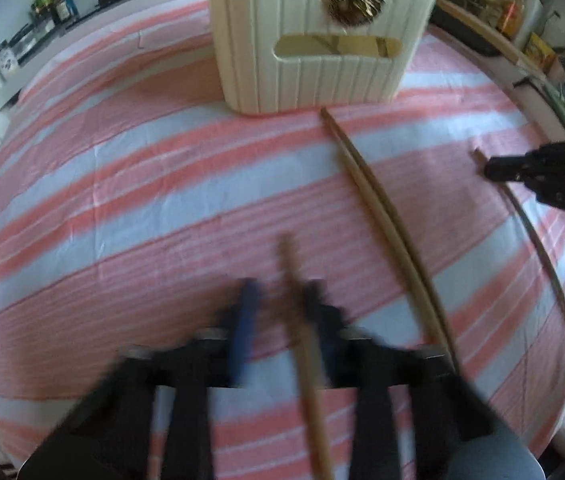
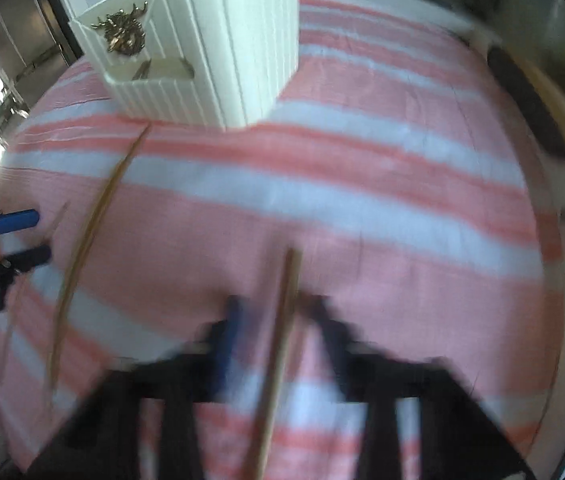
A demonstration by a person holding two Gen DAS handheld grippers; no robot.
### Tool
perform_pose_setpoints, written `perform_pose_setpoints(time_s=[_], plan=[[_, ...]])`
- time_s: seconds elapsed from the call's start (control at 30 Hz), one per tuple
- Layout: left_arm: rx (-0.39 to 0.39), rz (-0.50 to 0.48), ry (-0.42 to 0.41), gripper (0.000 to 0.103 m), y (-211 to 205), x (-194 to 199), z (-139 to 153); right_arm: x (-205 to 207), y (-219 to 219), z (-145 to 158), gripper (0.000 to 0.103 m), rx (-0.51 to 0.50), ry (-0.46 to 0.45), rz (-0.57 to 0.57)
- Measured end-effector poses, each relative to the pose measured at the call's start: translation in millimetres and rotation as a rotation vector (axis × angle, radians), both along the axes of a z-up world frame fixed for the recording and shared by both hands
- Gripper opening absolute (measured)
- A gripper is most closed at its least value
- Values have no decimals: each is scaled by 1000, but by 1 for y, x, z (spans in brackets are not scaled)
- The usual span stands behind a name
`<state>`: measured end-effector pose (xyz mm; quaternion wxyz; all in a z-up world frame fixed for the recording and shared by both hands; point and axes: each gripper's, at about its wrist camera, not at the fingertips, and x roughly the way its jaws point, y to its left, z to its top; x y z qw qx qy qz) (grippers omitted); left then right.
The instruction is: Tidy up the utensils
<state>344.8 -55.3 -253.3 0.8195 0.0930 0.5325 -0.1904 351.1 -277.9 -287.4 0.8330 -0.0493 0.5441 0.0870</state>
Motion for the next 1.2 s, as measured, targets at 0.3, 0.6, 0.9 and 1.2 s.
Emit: perform_pose_setpoints(time_s=[0.3, 0.6, 0.9, 1.2], plan=[[-232, 42, -164, 4, 47, -38, 78, -58, -11, 89, 7, 223, -276, 26], [-372, 25, -358, 4, 62, -101, 156, -142, -15, 158, 6, 288, -501, 63], [-420, 44, -452, 3, 65, -86, 214, -139, -18, 204, 6, 302, -668, 64], [-410, 59, -667, 3, 47, -21, 315, -78, -10, 279, 6, 285, -816, 69]])
